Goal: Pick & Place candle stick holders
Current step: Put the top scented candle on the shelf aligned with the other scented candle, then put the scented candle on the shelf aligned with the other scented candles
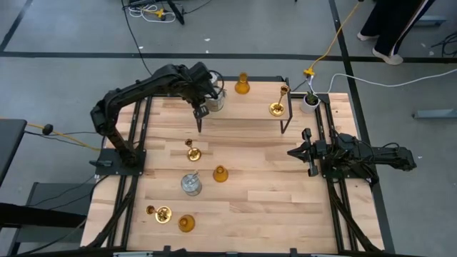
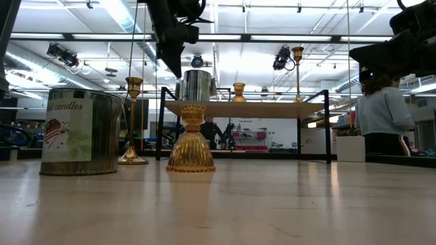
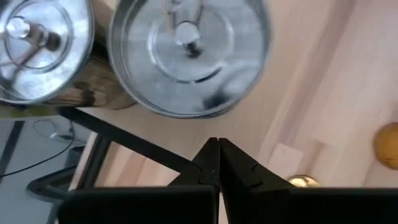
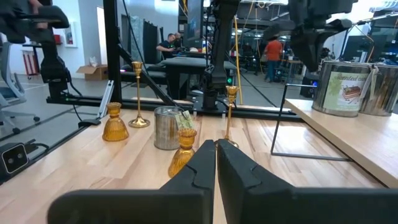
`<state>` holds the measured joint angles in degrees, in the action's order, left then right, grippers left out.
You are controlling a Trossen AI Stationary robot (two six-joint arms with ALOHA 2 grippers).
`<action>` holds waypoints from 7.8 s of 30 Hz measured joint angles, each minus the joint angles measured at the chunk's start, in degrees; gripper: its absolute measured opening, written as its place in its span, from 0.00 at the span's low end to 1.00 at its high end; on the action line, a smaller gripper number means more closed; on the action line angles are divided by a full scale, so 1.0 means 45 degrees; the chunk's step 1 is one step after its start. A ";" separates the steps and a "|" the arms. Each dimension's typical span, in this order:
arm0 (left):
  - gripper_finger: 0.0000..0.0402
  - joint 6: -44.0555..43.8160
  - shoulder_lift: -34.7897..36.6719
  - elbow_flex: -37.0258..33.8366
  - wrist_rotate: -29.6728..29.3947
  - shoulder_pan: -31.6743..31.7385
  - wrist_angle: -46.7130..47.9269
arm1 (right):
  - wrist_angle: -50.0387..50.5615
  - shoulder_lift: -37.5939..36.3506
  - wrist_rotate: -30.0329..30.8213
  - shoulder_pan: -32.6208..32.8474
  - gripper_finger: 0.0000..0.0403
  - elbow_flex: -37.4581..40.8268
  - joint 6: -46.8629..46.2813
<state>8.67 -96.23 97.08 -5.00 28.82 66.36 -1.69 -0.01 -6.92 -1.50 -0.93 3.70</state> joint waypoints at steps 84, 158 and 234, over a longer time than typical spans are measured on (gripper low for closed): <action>0.01 0.0062 -0.1059 -0.0010 0.0958 -0.0670 -0.5146 | 0.0000 0.0000 0.0000 0.0001 0.05 0.0005 0.0002; 0.06 -0.0223 0.5714 -0.6293 0.3663 -0.5025 -0.2614 | 0.0000 0.0000 0.0000 0.0001 0.05 0.0005 0.0000; 0.99 -0.6516 0.2293 -0.6683 0.0153 -1.1186 -0.2567 | -0.0004 0.0000 0.0000 0.0001 0.05 0.0005 0.0000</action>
<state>-20.65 -85.91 67.00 -4.32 -21.52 54.81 -1.71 -0.01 -6.92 -1.50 -0.91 3.71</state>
